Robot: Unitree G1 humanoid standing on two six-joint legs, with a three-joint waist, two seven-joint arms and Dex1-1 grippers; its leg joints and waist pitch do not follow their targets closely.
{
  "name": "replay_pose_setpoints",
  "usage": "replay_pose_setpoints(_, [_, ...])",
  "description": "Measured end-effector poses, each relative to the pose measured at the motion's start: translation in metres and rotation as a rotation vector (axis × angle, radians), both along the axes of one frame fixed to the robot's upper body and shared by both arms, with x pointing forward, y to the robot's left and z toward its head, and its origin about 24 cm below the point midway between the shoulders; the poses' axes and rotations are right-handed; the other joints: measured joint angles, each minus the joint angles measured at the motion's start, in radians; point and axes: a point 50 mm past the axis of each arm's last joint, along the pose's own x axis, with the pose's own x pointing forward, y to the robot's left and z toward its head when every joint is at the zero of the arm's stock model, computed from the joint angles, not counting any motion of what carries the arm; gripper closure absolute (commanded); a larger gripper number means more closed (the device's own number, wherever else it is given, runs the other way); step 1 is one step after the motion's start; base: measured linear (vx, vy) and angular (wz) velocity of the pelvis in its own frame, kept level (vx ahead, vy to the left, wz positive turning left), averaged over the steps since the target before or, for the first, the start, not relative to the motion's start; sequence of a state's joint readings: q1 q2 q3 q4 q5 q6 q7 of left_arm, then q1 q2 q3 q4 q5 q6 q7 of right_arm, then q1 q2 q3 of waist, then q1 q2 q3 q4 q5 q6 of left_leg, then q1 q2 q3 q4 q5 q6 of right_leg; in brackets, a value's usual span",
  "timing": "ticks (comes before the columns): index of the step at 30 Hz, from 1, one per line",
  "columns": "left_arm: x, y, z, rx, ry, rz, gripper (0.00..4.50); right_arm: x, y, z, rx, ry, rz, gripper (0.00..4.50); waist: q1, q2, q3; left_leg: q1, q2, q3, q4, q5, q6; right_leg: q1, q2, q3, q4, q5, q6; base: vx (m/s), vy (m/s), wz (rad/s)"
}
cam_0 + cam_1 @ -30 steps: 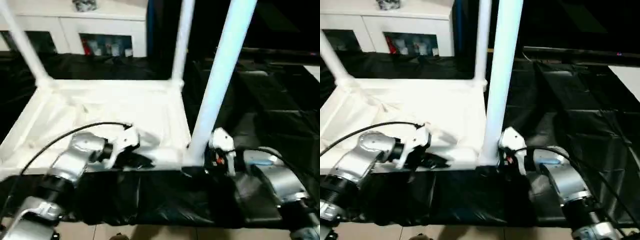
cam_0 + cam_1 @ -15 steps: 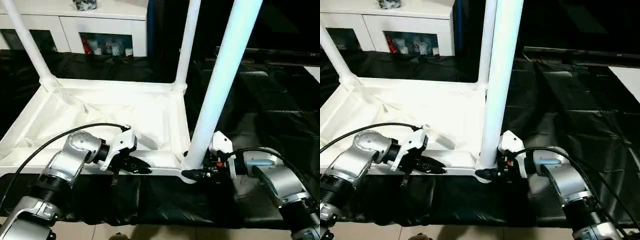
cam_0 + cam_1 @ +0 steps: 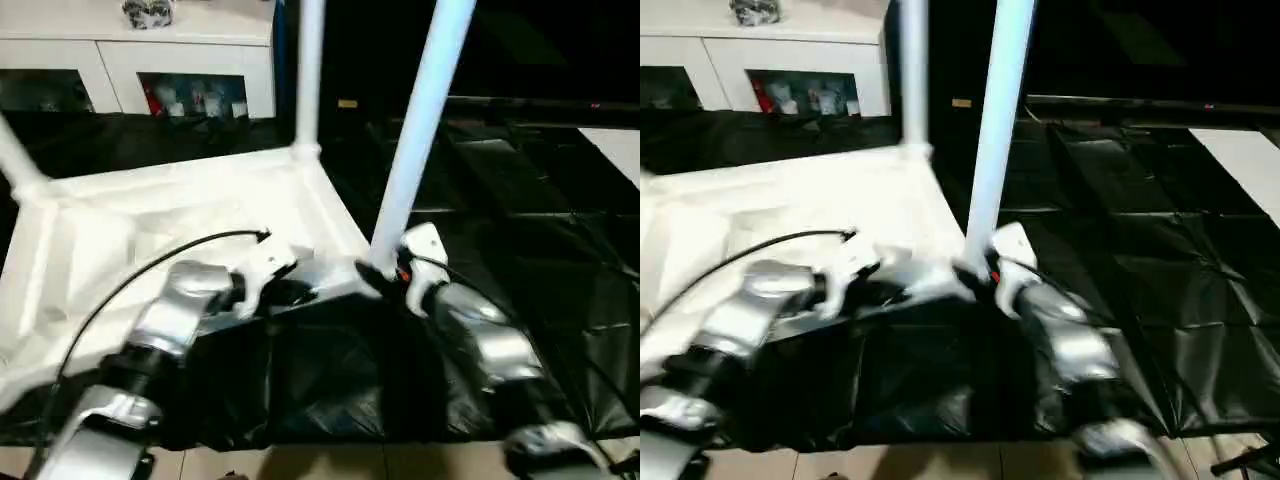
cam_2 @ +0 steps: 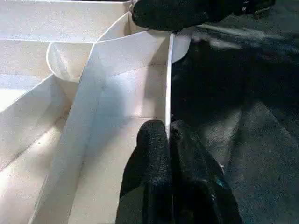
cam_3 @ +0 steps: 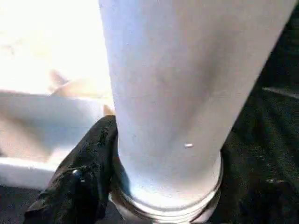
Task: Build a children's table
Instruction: Rotate leg to tighten
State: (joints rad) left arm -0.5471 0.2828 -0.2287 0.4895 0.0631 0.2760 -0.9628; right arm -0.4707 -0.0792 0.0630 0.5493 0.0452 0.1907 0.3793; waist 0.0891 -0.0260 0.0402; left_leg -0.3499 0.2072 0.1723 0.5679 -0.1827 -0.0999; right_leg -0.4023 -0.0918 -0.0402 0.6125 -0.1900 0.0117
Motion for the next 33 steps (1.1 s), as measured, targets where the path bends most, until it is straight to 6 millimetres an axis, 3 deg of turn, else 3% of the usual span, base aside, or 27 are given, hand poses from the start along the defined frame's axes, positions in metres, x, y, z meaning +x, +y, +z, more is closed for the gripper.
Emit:
replay_pose_setpoints(3, [0.000,-0.001,0.000,0.004,-0.007,0.003,4.50,0.001,0.000,0.000,0.011,-0.005,0.000,1.08,0.000,-0.002,-0.001,-0.001,0.000,0.000,0.000,0.000,0.000,0.000,0.000,0.000,-0.001,0.001,-0.001,0.000,0.000,0.00])
replay_pose_setpoints(10, [-0.006,0.005,0.002,0.005,-0.013,-0.046,4.50,-0.002,-0.003,0.001,0.016,0.002,0.136,0.41,-0.002,-0.005,-0.002,-0.001,0.000,0.000,-0.002,0.000,0.000,-0.001,0.001,0.000,-0.002,-0.001,0.000,0.000,0.000,0.00])
replay_pose_setpoints(18, [-0.018,0.029,0.005,-0.005,0.038,-0.184,4.50,-0.020,-0.015,0.004,-0.028,-0.018,0.503,0.41,0.003,-0.008,0.000,-0.001,0.001,0.002,-0.002,0.000,0.001,-0.002,0.001,-0.002,-0.002,-0.003,0.000,0.000,0.000,0.00])
replay_pose_setpoints(24, [-0.026,0.042,0.009,-0.010,0.097,-0.299,4.50,-0.041,-0.030,0.010,-0.058,0.035,0.793,0.41,0.024,-0.013,0.003,-0.002,0.001,0.001,0.000,0.000,0.001,-0.002,0.000,-0.003,-0.001,-0.003,-0.001,0.000,0.000,0.00])
replay_pose_setpoints(33, [-0.034,0.050,0.012,0.000,0.149,-0.402,4.50,-0.055,-0.034,0.016,-0.037,0.095,0.951,1.17,0.047,-0.022,0.008,-0.003,0.001,0.002,0.002,0.000,0.001,-0.002,0.000,-0.003,0.000,-0.003,-0.001,0.000,0.000,0.00])
